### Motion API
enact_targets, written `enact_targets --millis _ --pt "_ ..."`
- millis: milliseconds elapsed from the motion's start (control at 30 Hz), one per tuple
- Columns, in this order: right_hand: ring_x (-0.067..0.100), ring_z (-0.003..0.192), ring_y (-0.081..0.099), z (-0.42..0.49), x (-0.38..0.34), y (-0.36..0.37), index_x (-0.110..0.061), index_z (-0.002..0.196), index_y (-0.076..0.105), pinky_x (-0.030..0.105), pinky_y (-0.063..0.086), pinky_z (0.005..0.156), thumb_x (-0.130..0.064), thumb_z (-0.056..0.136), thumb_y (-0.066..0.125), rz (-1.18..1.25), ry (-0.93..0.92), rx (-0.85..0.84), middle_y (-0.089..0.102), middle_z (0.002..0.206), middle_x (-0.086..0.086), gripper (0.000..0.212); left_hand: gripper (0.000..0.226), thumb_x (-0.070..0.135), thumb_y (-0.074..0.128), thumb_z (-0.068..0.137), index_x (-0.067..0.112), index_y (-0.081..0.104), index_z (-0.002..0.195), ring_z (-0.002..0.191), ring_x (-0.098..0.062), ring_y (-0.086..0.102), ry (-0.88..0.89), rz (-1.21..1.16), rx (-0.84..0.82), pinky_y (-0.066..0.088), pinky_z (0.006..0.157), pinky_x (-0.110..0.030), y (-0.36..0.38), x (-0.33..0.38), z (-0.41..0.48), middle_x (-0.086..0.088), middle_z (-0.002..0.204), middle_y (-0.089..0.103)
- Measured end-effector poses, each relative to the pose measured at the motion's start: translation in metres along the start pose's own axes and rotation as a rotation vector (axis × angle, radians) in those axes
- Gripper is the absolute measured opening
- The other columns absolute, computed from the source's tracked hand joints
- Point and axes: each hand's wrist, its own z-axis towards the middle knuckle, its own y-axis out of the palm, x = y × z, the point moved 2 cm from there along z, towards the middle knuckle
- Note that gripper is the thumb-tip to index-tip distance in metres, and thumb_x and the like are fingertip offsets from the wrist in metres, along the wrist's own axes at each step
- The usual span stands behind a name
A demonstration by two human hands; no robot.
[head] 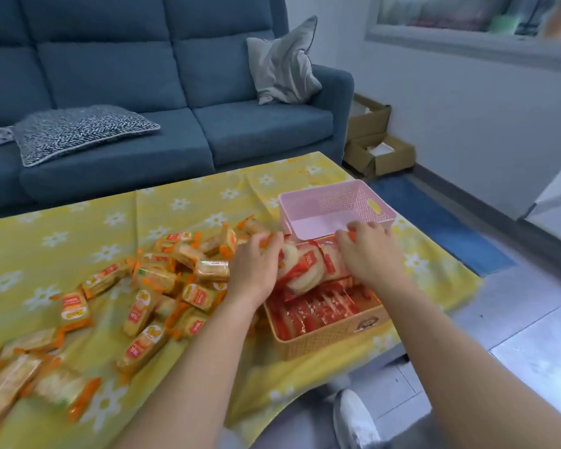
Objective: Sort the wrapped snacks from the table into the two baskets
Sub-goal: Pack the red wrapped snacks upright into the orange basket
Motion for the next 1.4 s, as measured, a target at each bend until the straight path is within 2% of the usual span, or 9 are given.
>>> enact_targets --millis 233,433,600,733,900,1033,1167,1300,1400 --pt "0.017 0.099 0.062 0.007 -0.011 -0.002 -0.024 0.104 0.073 0.040 0.054 0.085 -0.036 0.096 0.052 0.212 -0.216 -0.001 0.068 0.110 -0.005 0.025 0.038 0.056 0.079 0.074 0.032 0.059 0.097 0.097 -0.015 0.058 0.083 0.126 -0.039 0.049 0.083 -0.035 -0.008 -0.008 0.002 0.009 0.101 0.063" --pt "0.015 0.096 0.062 0.004 -0.020 0.001 -0.023 0.111 0.074 0.033 0.051 0.081 -0.025 0.096 0.054 0.241 -0.285 0.027 0.070 0.112 -0.006 0.025 0.061 0.059 0.088 0.060 0.032 0.055 0.104 0.092 -0.015 0.061 0.124 0.113 0.024 0.053 0.079 -0.037 -0.015 -0.004 0.001 0.006 0.104 0.061" --pt "-0.007 0.083 0.058 -0.005 -0.025 -0.014 -0.027 0.116 0.072 0.008 0.040 0.065 -0.023 0.099 0.055 0.463 -0.270 -0.009 0.068 0.103 -0.022 0.024 0.054 0.050 0.089 0.064 0.030 0.061 0.106 0.092 -0.016 0.062 0.079 -0.001 0.186 0.049 0.069 -0.028 -0.039 0.001 -0.003 0.000 0.110 0.060" --pt "-0.004 0.097 0.060 -0.021 -0.038 -0.037 -0.038 0.129 0.064 0.014 0.048 0.078 -0.031 0.098 0.056 0.492 -0.425 -0.192 0.066 0.114 -0.022 0.033 0.060 0.051 0.089 0.066 0.025 0.056 0.109 0.091 -0.012 0.064 0.081 -0.189 0.286 0.048 0.068 -0.023 -0.042 0.030 -0.022 0.002 0.109 0.062" --pt "0.005 0.101 0.060 -0.035 -0.033 -0.047 -0.030 0.138 0.056 0.030 0.050 0.086 -0.040 0.089 0.064 0.265 -0.474 -0.236 0.065 0.124 -0.010 0.051 0.043 0.045 0.080 0.077 0.020 0.056 0.102 0.086 -0.029 0.073 -0.064 -0.583 0.055 0.060 0.073 -0.043 -0.003 0.060 -0.043 -0.011 0.106 0.071" --pt "0.002 0.101 0.063 -0.035 -0.005 -0.066 -0.036 0.140 0.050 0.027 0.052 0.088 -0.068 0.074 0.074 0.326 -0.359 -0.330 0.061 0.118 -0.021 0.077 0.034 0.037 0.067 0.092 0.010 0.066 0.114 0.077 -0.022 0.073 -0.149 -0.867 -0.197 0.054 0.056 -0.030 0.013 0.078 -0.050 -0.011 0.096 0.074" --pt "0.005 0.093 0.067 -0.031 0.022 -0.073 -0.042 0.128 0.054 0.030 0.056 0.082 -0.058 0.081 0.075 0.344 -0.272 -0.312 0.066 0.106 -0.018 0.053 0.034 0.034 0.048 0.104 0.010 0.069 0.117 0.100 -0.027 0.073 -0.042 -0.933 -0.461 0.058 0.075 -0.035 0.019 0.094 -0.055 -0.010 0.116 0.074" --pt "0.041 0.102 0.065 -0.024 0.044 -0.069 -0.007 0.113 0.065 0.059 0.051 0.095 -0.041 0.097 0.051 0.490 -0.069 -0.263 0.069 0.106 0.021 0.040 0.031 0.047 0.062 0.093 0.026 0.064 0.117 0.109 -0.018 0.067 0.265 -0.291 -0.209 0.055 0.091 -0.037 0.013 0.077 -0.039 0.005 0.117 0.069" --pt "0.049 0.096 0.064 -0.018 0.048 -0.065 0.005 0.106 0.064 0.058 0.053 0.089 -0.033 0.098 0.050 0.447 0.042 -0.212 0.068 0.099 0.029 0.041 0.087 0.063 0.075 0.071 0.034 0.040 0.146 0.135 -0.019 0.041 0.329 0.439 -0.225 0.039 0.111 -0.045 0.009 0.052 -0.027 0.007 0.145 0.044"
